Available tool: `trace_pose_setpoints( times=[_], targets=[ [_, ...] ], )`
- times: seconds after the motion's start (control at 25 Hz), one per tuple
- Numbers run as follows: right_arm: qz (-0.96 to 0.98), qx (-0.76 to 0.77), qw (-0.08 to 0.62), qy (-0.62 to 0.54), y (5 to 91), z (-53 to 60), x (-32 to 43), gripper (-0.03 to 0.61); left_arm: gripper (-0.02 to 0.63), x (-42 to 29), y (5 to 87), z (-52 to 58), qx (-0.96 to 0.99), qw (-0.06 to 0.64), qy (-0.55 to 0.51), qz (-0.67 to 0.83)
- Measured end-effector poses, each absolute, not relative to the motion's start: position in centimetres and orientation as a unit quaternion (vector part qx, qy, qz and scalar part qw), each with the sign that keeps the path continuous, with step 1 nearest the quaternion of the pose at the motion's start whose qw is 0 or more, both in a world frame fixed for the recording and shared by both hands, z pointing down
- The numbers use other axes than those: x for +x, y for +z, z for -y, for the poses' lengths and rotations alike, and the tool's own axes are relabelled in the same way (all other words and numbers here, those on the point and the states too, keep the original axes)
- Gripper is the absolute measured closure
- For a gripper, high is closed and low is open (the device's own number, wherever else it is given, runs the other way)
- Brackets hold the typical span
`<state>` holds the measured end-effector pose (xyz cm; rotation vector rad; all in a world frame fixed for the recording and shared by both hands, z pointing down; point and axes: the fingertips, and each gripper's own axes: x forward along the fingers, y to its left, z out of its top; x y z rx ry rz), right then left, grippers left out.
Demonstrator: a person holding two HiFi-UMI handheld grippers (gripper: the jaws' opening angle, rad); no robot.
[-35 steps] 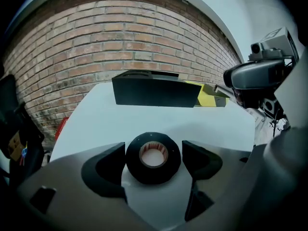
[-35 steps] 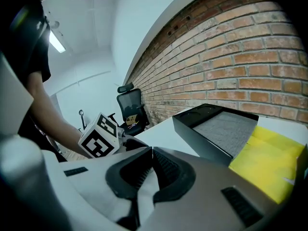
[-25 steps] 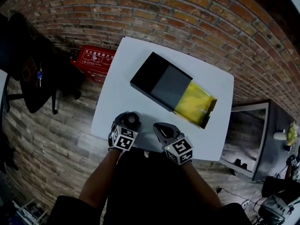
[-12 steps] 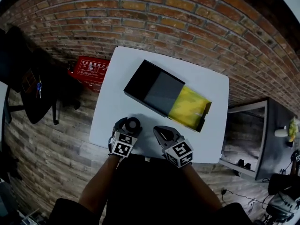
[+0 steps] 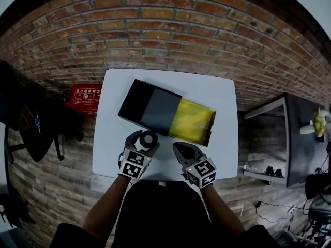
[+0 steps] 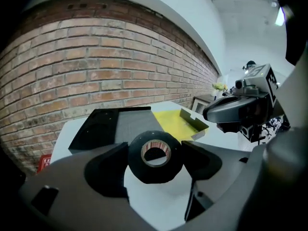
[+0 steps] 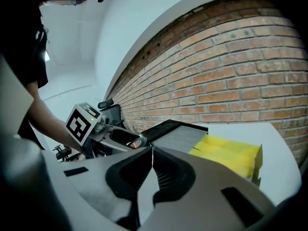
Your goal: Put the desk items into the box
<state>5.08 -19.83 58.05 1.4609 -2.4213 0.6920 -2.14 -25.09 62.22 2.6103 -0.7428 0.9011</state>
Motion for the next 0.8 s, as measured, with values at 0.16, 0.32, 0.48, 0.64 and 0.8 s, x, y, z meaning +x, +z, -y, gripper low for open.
trace_pose_setpoints(
  times=[0.16,0.32,0.48,0.64,0.8],
  targets=[
    [0.808,0.531,0.097,0.235,57.2,19.3,8.0,0.555,0.258,1.5,60.8,25.1,0.917,0.123,0.309,0.222],
    [0.791,0.558,0.085,0.236,56.7,18.4,10.6,0.555,0.258,5.2,60.1,25.0,0.925,0.11,0.309,0.19],
    [0.774,0.581,0.079,0.241,56.9,17.2,13.3,0.555,0.258,8.9,59.5,24.9,0.933,0.102,0.305,0.162],
    [0.759,0.598,0.075,0.245,57.6,16.2,15.4,0.555,0.258,12.2,59.4,24.8,0.937,0.095,0.305,0.141],
    [0.748,0.611,0.071,0.248,57.8,15.5,16.9,0.555,0.258,14.8,60.0,24.2,0.938,0.094,0.311,0.124]
  ],
)
